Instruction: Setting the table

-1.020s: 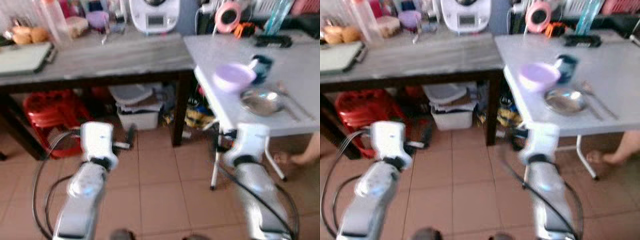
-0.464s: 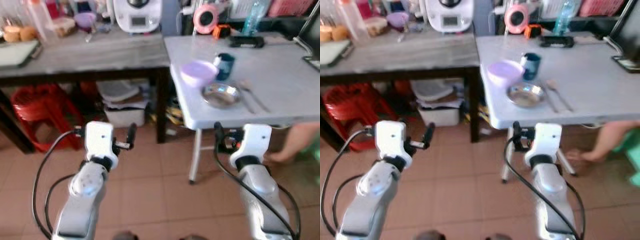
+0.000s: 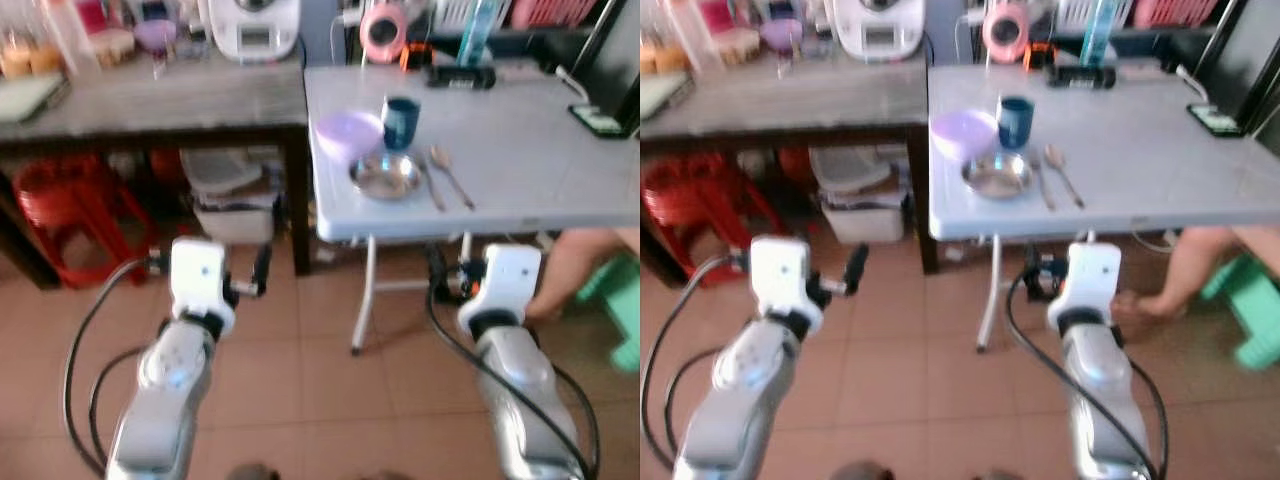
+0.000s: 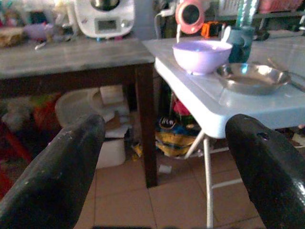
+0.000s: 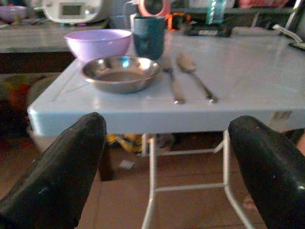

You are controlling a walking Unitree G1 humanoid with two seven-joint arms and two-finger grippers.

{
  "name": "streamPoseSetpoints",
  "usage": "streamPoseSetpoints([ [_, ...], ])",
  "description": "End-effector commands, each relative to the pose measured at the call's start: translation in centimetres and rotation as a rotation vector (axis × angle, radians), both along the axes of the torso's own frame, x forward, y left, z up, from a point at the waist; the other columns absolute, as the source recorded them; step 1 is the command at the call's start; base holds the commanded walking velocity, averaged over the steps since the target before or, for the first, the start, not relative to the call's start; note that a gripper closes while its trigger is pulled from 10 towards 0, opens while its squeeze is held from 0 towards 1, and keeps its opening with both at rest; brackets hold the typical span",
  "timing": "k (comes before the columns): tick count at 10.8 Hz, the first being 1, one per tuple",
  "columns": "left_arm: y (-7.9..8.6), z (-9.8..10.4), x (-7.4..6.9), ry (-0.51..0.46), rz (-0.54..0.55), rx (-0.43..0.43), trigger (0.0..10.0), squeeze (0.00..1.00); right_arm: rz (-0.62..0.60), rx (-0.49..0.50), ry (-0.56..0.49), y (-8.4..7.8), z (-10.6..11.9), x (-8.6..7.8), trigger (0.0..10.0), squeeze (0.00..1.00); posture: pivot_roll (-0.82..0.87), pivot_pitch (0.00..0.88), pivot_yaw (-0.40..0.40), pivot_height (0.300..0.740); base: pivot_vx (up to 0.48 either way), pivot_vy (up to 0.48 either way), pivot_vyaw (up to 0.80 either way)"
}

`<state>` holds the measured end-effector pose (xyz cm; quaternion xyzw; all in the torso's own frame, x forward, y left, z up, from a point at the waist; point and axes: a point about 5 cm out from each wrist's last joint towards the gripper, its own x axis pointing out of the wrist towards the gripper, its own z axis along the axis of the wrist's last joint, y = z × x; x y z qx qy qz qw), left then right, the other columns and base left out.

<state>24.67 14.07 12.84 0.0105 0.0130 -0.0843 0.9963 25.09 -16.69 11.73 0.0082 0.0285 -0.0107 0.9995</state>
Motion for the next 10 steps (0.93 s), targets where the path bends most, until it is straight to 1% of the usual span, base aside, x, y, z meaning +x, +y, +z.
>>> streamPoseSetpoints([
  [1,0.24,0.36,0.14,-0.013,-0.001,-0.003,10.0,0.00,-0.002,-0.003,-0.020,0.08,0.57,0.26,10.0,0.00,0.02,0.000,0.021,0.740,0.000,0.000,0.00],
  [2,-0.27,0.43,-0.09,-0.013,-0.048,-0.019,10.0,0.00,-0.001,-0.003,-0.021,0.10,0.60,0.42,10.0,0.00,0.01,0.000,0.023,0.740,0.000,0.000,0.00],
  [4,-0.32,0.41,-0.16,-0.013,-0.048,-0.024,10.0,0.00,0.005,-0.001,-0.028,0.21,0.81,0.76,10.0,0.00,0.02,0.000,0.020,0.740,0.264,0.000,0.00],
  [10,-0.61,0.43,-0.19,-0.015,-0.070,-0.038,10.0,0.00,0.001,-0.010,-0.023,0.04,0.71,0.70,10.0,0.00,0.01,0.000,0.019,0.740,0.332,0.000,0.00],
])
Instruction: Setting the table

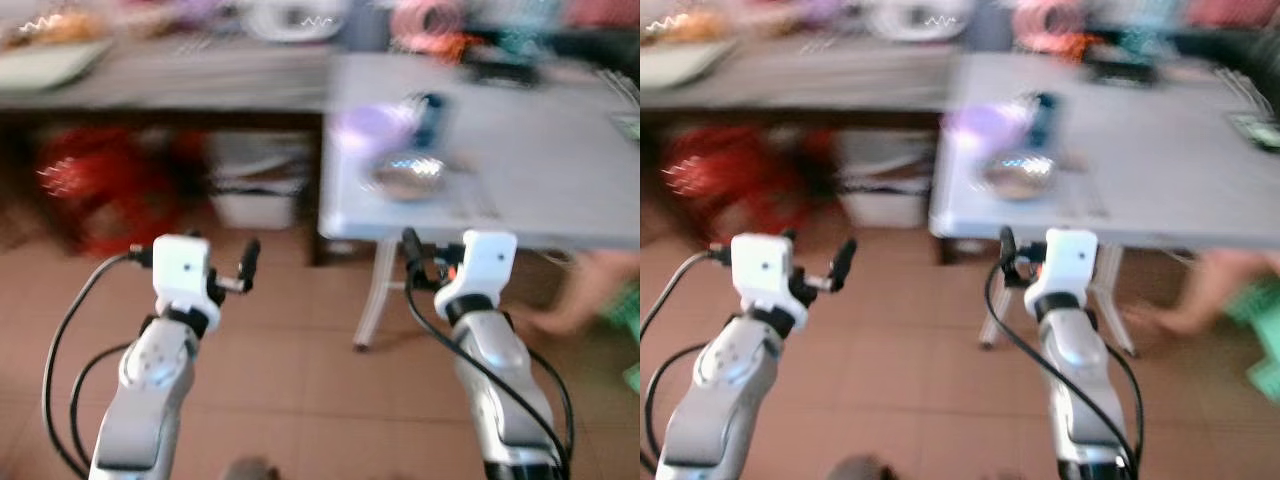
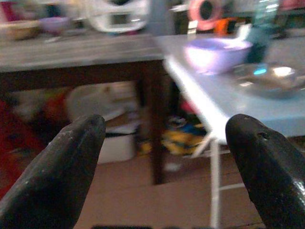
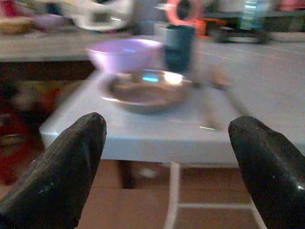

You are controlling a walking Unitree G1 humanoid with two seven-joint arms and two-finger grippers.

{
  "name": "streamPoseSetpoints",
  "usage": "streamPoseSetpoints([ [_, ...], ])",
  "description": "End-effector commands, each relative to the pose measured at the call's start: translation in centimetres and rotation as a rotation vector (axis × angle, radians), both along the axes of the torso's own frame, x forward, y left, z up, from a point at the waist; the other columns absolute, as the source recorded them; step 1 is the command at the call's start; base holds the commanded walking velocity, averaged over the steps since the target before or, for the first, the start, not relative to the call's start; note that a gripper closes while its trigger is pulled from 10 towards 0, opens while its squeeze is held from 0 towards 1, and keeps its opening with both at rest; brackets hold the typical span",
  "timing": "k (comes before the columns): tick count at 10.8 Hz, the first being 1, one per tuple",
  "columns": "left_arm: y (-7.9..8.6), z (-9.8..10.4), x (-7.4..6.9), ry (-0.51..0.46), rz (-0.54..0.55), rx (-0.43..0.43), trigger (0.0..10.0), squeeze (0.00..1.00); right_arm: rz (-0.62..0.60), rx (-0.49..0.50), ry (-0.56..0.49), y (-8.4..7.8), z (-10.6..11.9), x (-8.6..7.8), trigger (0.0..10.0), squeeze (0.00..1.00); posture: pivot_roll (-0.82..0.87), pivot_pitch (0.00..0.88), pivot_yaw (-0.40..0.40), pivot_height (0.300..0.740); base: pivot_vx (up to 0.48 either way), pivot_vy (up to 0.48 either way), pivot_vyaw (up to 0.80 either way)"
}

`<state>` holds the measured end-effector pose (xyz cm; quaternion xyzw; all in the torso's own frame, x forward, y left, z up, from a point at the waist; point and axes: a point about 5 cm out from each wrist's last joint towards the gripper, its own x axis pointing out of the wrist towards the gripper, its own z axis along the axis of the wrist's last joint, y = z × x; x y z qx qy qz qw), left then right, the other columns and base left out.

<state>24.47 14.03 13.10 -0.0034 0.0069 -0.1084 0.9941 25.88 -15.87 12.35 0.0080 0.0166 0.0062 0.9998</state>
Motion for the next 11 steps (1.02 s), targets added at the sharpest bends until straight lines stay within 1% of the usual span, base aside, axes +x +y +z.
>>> streamPoseSetpoints([
  [1,-0.61,0.14,0.00,-0.005,-0.022,-0.010,10.0,0.00,-0.027,-0.020,-0.001,-0.78,0.13,-0.11,10.0,0.00,0.01,0.000,0.019,0.740,0.334,0.000,0.00],
  [5,-0.60,0.15,0.14,-0.005,-0.023,-0.008,10.0,0.00,-0.027,-0.033,0.003,-0.69,0.09,0.07,10.0,0.00,0.01,0.000,0.019,0.740,0.314,0.000,0.49],
  [11,-0.78,0.16,0.15,-0.008,-0.033,-0.010,10.0,0.00,-0.039,-0.024,0.006,-0.81,-0.04,-0.02,10.0,0.00,0.01,0.000,0.017,0.740,0.316,0.000,0.00],
])
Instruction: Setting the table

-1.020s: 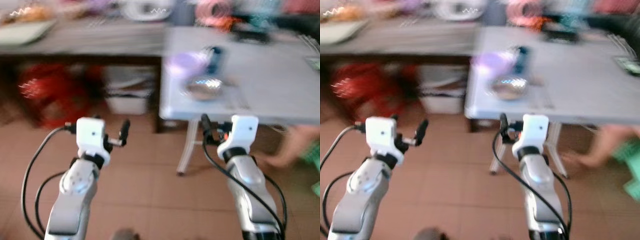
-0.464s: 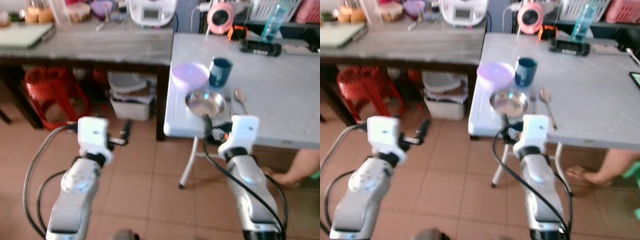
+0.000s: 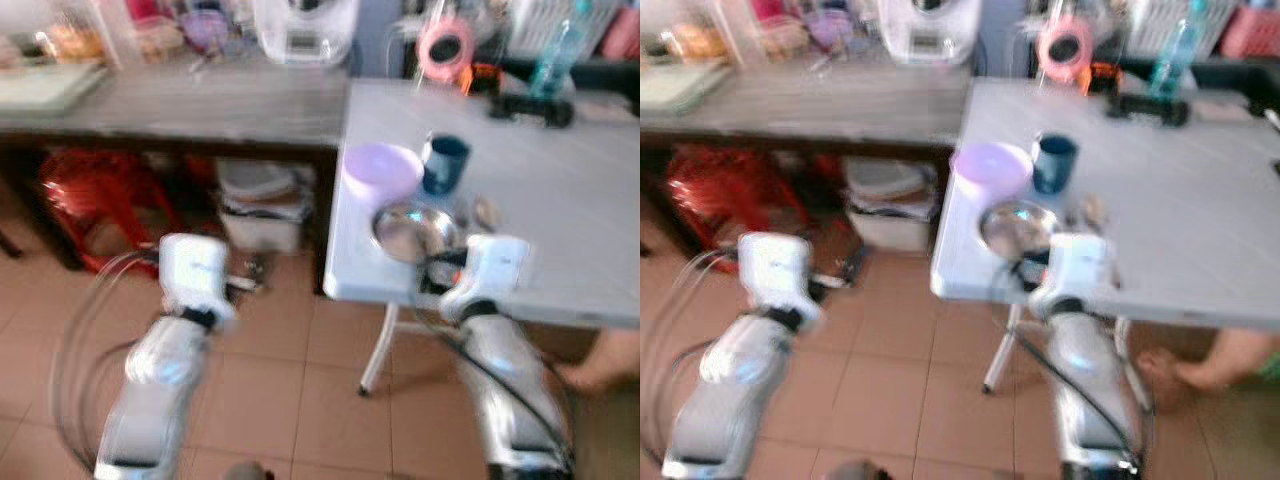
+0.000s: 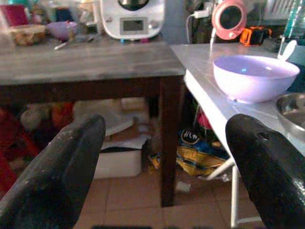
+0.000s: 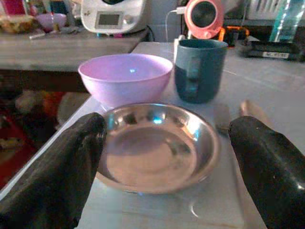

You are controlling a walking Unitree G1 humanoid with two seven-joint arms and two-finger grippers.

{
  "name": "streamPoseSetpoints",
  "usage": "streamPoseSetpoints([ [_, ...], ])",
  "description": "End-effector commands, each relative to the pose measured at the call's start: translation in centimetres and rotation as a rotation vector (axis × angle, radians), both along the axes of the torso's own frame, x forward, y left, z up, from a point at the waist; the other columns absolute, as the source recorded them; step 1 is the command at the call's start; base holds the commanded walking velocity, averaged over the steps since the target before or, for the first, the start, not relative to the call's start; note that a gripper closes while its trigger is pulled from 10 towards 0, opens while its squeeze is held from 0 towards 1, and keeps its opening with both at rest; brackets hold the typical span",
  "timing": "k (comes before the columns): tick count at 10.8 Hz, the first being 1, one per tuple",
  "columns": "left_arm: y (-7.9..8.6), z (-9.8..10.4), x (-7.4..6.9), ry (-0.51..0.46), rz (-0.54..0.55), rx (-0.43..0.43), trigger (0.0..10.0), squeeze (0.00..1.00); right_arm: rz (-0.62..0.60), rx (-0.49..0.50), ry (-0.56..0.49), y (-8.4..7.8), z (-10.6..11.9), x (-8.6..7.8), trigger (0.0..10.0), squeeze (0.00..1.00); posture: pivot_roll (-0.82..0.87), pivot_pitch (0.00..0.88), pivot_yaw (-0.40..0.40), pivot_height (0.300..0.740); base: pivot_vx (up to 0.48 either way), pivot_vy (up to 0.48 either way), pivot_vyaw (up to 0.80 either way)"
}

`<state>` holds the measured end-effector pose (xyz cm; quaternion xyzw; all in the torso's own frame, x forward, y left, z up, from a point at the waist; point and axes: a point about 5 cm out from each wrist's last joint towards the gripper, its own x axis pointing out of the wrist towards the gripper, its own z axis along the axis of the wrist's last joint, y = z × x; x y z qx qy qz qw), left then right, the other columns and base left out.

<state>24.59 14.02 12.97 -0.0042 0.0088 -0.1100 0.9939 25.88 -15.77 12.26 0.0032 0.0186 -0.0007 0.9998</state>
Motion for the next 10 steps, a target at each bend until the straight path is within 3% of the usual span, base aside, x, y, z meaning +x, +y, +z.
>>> streamPoseSetpoints([
  [1,-0.8,0.3,0.0,-0.012,-0.028,-0.009,10.0,0.00,-0.025,-0.004,0.007,-0.8,0.0,0.0,10.0,0.00,0.01,0.000,0.016,0.740,0.334,0.000,0.00],
  [4,-0.7,0.3,0.1,-0.012,-0.026,-0.008,10.0,0.00,-0.022,0.002,0.000,-0.7,0.1,0.2,10.0,0.00,0.01,0.000,0.013,0.740,0.301,0.000,-0.70],
  [8,-0.1,0.6,-0.1,-0.023,-0.005,0.018,10.0,0.00,-0.028,0.008,-0.011,-0.6,0.1,0.2,10.0,0.00,0.04,0.000,0.024,0.740,0.073,0.000,0.00],
  [9,0.6,0.5,-0.5,0.004,-0.010,0.014,10.0,0.00,-0.049,-0.004,-0.006,-0.7,0.0,0.1,10.0,0.00,0.05,0.000,0.026,0.740,0.000,0.000,0.00],
  [10,2.3,-0.6,-1.1,0.148,0.074,0.067,10.0,0.00,-0.089,0.045,0.024,-1.3,-0.4,0.2,10.0,0.00,0.05,0.000,0.021,0.740,0.000,0.000,0.00],
])
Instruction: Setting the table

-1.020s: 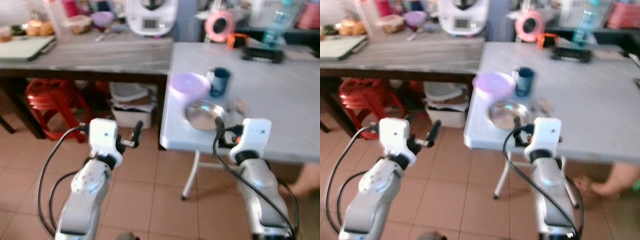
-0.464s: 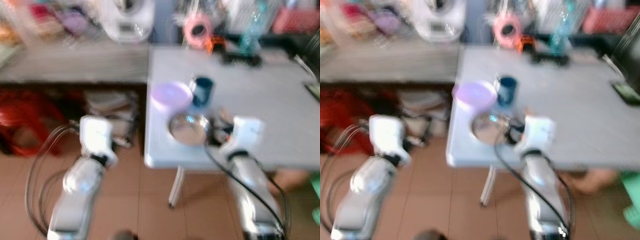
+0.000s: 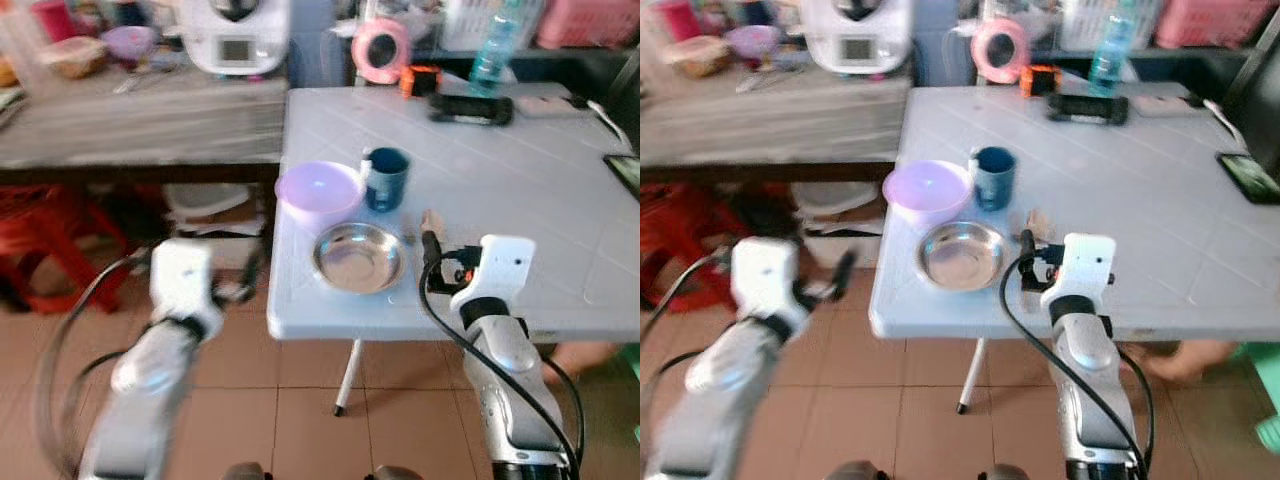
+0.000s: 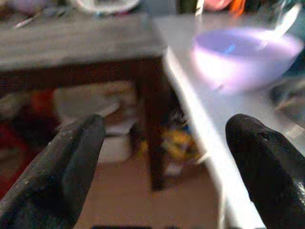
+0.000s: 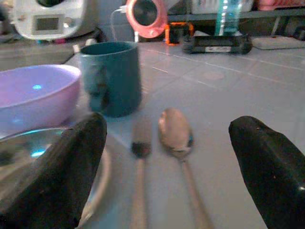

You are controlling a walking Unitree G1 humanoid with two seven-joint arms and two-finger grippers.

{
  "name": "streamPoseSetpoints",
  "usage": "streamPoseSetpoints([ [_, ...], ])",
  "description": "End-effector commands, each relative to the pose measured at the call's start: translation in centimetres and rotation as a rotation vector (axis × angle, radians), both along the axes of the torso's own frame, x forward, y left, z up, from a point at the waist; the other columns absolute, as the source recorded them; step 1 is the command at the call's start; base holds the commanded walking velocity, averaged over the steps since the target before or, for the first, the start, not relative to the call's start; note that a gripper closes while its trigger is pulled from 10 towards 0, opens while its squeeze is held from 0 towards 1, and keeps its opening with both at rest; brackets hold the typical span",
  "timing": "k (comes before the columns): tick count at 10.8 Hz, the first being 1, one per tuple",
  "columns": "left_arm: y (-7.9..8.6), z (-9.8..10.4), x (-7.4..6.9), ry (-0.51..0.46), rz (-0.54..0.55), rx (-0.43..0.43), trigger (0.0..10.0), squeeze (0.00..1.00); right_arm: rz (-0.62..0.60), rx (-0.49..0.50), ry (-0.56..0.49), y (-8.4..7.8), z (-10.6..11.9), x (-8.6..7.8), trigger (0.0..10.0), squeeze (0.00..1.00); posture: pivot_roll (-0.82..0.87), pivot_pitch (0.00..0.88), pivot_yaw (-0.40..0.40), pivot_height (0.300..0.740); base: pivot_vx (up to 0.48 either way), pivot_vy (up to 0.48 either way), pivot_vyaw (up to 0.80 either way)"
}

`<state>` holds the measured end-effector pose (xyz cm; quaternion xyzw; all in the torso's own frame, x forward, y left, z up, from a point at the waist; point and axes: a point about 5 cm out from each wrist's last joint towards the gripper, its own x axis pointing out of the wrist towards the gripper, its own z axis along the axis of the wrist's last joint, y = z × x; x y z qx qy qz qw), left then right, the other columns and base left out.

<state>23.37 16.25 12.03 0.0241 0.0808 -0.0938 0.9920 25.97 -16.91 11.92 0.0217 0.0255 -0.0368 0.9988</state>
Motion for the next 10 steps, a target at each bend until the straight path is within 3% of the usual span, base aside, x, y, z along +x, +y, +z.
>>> streamPoseSetpoints([
  [1,-0.3,0.8,0.1,-0.042,-0.062,0.013,10.0,0.00,-0.006,0.009,0.005,-0.3,0.1,0.3,10.0,0.00,0.05,0.004,0.021,0.740,0.000,0.000,0.00],
  [2,-0.1,1.0,0.5,-0.084,-0.057,0.040,10.0,0.00,0.012,-0.003,-0.004,-0.6,0.5,0.6,10.0,0.00,0.04,0.016,0.023,0.740,0.000,0.000,0.00],
  [3,-0.3,1.1,0.7,-0.091,-0.058,0.046,10.0,0.00,0.023,0.005,-0.009,-0.8,0.6,0.8,10.0,0.72,0.04,0.018,0.025,0.740,0.000,0.000,0.00],
  [4,-1.1,1.3,0.4,-0.071,-0.053,0.018,10.0,0.00,-0.002,0.009,0.015,-1.9,0.5,1.4,10.0,1.00,0.04,0.025,0.030,0.740,0.000,0.000,0.00],
  [5,-1.2,1.3,0.1,-0.074,-0.058,0.031,10.0,0.00,0.042,0.034,0.031,-1.7,0.4,1.5,10.0,0.99,0.04,0.034,0.031,0.740,0.000,0.000,0.00],
  [6,-1.1,1.3,0.1,-0.077,-0.062,0.043,10.0,0.00,0.095,0.025,0.080,-1.2,-0.2,1.6,10.0,0.00,0.04,0.039,0.034,0.740,0.000,0.000,0.00],
  [10,-1.0,1.6,0.1,-0.071,-0.059,0.056,10.0,0.00,0.252,0.155,0.118,0.9,-0.3,2.4,10.0,0.00,0.06,0.051,0.056,0.740,0.000,0.000,0.00],
])
